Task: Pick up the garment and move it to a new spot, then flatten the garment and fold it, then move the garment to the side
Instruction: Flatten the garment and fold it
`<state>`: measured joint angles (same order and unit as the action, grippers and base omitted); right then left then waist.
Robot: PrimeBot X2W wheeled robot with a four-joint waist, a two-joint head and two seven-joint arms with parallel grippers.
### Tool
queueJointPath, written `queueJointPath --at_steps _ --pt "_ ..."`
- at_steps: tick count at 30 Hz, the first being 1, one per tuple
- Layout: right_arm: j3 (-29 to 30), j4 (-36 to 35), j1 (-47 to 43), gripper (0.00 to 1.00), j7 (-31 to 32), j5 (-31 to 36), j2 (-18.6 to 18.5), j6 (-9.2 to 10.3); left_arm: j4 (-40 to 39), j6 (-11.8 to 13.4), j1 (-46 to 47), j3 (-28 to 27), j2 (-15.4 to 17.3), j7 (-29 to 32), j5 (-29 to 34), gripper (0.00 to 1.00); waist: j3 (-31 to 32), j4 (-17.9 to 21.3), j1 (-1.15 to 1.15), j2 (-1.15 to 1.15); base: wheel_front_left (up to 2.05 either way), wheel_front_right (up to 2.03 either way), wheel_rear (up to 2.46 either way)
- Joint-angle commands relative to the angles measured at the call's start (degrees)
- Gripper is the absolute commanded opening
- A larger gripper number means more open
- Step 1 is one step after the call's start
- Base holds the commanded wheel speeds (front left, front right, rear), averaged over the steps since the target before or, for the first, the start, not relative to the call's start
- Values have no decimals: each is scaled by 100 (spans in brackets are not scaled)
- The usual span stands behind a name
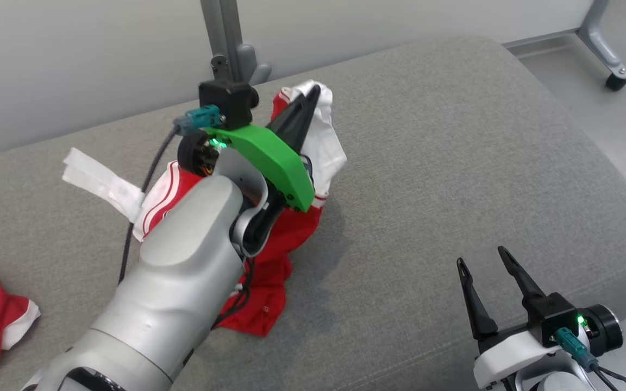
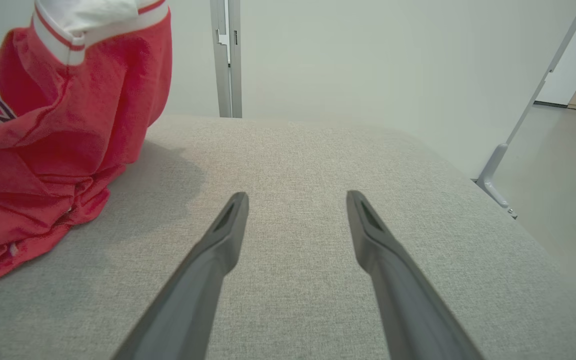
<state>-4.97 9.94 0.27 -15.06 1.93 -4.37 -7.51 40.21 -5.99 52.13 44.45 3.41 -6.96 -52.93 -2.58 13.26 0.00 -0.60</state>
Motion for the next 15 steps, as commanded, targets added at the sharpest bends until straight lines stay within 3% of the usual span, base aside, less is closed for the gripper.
queueJointPath --at_steps 1,5,6,7,8,9,15 --pt "6 2 62 100 -18 -39 3 4 52 -43 -87 120 -6 -37 -12 0 -202 237 0 60 0 0 0" --pt "24 12 125 100 -18 -81 62 3 81 -100 -259 674 -41 -153 -111 0 -445 455 0 60 0 0 0" --pt "44 13 128 100 -18 -97 73 4 46 -90 -266 789 -40 -198 -173 11 -508 496 0 60 0 0 0" --pt "69 6 141 100 -18 -120 86 3 31 -61 -263 890 -37 -235 -233 40 -572 526 0 60 0 0 0" --pt "92 5 153 100 -18 -131 98 4 32 -29 -273 991 -35 -258 -299 84 -616 548 0 60 0 0 0" --pt "115 6 156 100 -18 -141 115 3 33 8 -270 1094 -31 -262 -336 100 -657 563 0 60 0 0 0" --pt "261 -26 164 100 -18 -214 143 3 -235 194 -128 1560 -36 -285 -612 100 -803 501 0 60 0 0 0"
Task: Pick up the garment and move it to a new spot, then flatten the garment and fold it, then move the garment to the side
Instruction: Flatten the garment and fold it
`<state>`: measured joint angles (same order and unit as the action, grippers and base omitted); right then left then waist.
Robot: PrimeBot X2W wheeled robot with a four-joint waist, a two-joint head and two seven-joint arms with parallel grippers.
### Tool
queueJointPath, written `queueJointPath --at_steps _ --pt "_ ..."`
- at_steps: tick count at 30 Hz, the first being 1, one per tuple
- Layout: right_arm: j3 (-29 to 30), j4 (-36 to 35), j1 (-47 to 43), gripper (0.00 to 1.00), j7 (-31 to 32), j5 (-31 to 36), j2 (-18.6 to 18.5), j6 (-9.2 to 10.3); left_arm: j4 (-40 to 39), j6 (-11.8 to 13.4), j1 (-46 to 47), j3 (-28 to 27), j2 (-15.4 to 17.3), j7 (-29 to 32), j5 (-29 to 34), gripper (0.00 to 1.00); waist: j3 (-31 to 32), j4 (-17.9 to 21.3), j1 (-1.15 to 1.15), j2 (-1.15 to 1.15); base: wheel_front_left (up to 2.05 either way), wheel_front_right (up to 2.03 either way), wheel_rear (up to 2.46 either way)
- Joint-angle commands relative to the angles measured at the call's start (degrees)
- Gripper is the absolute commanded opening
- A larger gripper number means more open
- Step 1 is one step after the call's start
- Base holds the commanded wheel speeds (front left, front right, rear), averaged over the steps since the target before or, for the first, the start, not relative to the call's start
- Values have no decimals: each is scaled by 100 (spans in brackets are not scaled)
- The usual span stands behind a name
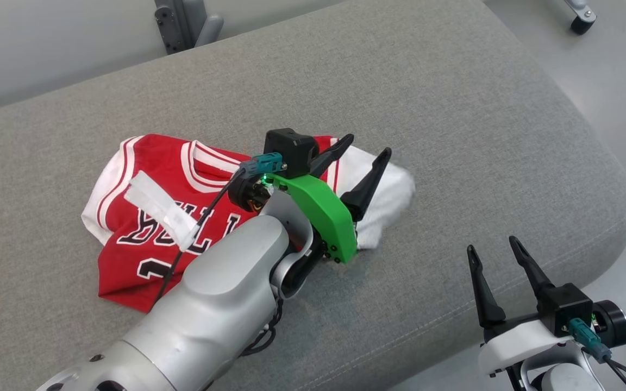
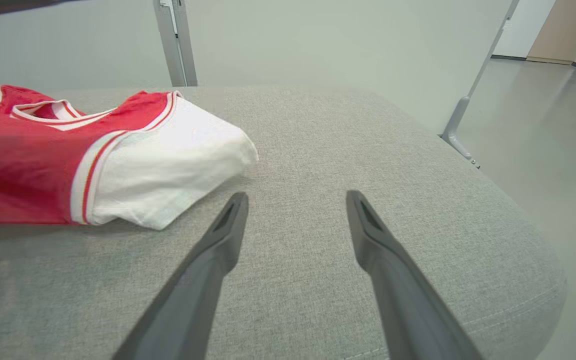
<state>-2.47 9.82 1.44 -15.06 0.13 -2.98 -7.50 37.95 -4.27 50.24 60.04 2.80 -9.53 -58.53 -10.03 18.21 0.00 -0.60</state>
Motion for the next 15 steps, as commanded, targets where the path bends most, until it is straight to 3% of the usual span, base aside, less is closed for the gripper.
queueJointPath --at_steps 1,10,13,15 --pt "6 -6 55 100 -18 -89 8 2 -66 68 69 65 26 -32 -93 100 -53 -14 0 60 0 0 0" --pt "22 27 43 100 -18 -195 6 2 -451 442 91 290 32 -262 -40 100 194 -235 0 60 0 0 0" --pt "60 31 -45 100 -18 -158 6 3 -581 647 -123 163 273 -382 14 100 339 -314 0 60 0 0 0" --pt "122 13 -129 100 -18 -131 7 2 -875 820 -500 -56 642 -474 -105 100 461 -400 0 60 0 0 0"
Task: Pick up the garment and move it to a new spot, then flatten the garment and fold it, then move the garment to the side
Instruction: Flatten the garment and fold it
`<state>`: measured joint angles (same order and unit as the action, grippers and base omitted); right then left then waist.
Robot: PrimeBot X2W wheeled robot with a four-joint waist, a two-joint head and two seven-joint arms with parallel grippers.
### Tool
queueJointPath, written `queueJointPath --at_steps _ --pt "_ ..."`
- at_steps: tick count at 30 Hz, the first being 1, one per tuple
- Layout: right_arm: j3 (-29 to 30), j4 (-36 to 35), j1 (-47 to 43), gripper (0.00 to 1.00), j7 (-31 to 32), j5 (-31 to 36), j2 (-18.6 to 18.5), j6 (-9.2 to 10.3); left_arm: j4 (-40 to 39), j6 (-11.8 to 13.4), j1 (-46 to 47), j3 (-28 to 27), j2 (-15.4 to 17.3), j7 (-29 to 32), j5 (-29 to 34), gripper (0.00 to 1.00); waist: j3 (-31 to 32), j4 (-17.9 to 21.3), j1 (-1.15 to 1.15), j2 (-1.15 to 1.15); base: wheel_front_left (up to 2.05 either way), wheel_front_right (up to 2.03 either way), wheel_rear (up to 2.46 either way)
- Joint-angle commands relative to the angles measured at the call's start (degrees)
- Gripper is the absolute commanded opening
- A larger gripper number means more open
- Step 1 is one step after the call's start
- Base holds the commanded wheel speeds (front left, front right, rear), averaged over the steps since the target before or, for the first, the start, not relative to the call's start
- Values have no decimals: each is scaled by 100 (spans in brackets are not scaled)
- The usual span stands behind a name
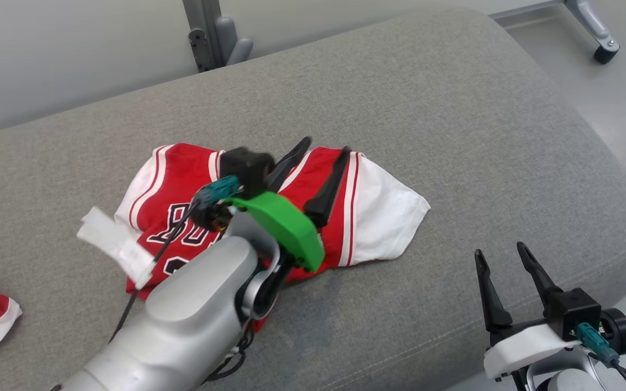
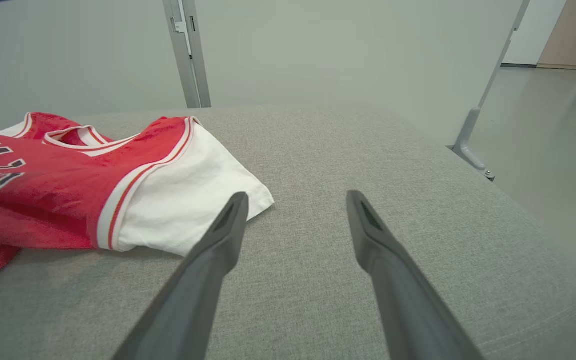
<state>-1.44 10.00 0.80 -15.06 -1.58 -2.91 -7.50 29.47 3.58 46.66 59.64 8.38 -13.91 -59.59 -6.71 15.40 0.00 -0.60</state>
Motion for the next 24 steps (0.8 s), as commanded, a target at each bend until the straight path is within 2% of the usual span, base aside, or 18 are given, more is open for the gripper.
queueJointPath --at_steps 1,6,11,17,20,24 --pt "52 -12 -100 100 -18 46 -1 2 -137 87 -291 -78 239 -43 -21 100 164 -155 0 60 0 0 0" --pt "196 -83 -240 100 -18 107 -1 2 -711 402 -1096 -326 1065 -101 -14 100 242 -363 0 60 0 0 0" --pt "233 -94 -304 100 -18 136 -2 2 -1163 719 -1793 -611 1621 -128 -9 100 244 -544 0 60 0 0 0" --pt "211 -103 -222 100 -18 137 -1 3 -1411 850 -2393 -660 1903 -14 -234 100 193 -700 0 60 0 0 0" --pt "205 -100 -182 100 -18 157 -1 2 -1342 801 -2496 -577 1915 216 -351 100 162 -750 0 60 0 0 0" --pt "177 -85 -135 100 -18 169 -1 3 -1112 680 -2515 -467 1769 427 -457 100 124 -762 0 60 0 0 0"
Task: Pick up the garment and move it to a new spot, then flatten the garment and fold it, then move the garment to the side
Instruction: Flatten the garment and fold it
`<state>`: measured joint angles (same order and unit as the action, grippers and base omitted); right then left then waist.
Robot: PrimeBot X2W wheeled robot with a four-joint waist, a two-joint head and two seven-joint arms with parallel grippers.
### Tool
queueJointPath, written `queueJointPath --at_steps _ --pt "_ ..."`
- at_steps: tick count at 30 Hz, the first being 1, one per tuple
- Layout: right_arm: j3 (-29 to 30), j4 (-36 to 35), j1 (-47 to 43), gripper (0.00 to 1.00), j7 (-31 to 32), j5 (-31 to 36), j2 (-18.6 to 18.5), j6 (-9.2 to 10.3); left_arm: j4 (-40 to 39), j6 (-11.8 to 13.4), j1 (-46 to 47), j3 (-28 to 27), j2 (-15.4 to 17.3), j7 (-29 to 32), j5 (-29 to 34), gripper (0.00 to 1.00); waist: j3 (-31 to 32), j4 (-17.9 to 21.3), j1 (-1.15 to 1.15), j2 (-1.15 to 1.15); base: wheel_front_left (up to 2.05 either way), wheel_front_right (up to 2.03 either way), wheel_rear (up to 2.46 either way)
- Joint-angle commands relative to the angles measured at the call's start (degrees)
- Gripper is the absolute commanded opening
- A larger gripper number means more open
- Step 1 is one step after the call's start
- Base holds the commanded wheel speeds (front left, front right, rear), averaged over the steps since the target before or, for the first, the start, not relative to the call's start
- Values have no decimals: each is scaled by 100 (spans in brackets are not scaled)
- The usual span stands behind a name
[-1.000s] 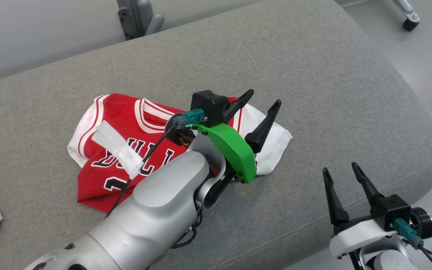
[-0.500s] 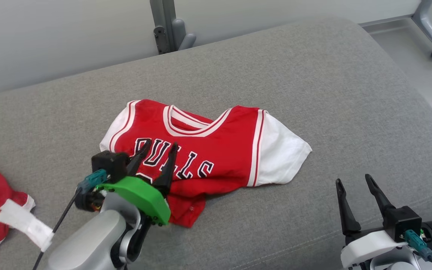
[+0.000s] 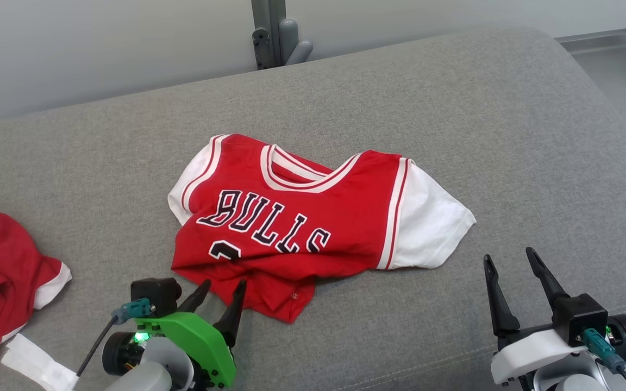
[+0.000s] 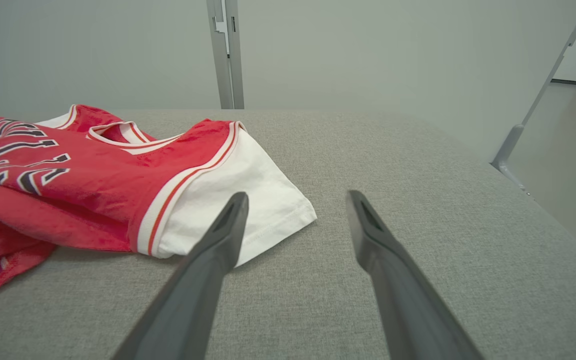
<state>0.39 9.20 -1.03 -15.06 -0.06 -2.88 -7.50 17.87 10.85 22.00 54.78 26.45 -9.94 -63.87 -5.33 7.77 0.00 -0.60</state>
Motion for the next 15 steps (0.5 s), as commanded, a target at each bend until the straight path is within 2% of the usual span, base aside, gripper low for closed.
queueJointPath --at_steps 1,6,13,14,15 --pt "-11 -3 61 100 -18 18 -3 2 126 -79 -39 44 -84 69 -46 100 -24 6 0 60 0 0 0" --pt "-25 -18 98 100 -18 78 -3 2 647 -167 65 220 -287 275 -36 100 -59 74 0 60 0 0 0" --pt "-6 -12 48 100 -18 105 -3 2 1274 -236 144 265 -435 206 20 100 -68 158 0 60 0 0 0" --pt "-10 -13 43 100 -18 103 -3 2 1361 -261 150 258 -454 180 15 96 -68 168 0 60 0 0 0" --pt "-9 -11 40 100 -18 100 -3 2 1432 -279 164 231 -478 136 -6 77 -68 175 0 60 0 0 0"
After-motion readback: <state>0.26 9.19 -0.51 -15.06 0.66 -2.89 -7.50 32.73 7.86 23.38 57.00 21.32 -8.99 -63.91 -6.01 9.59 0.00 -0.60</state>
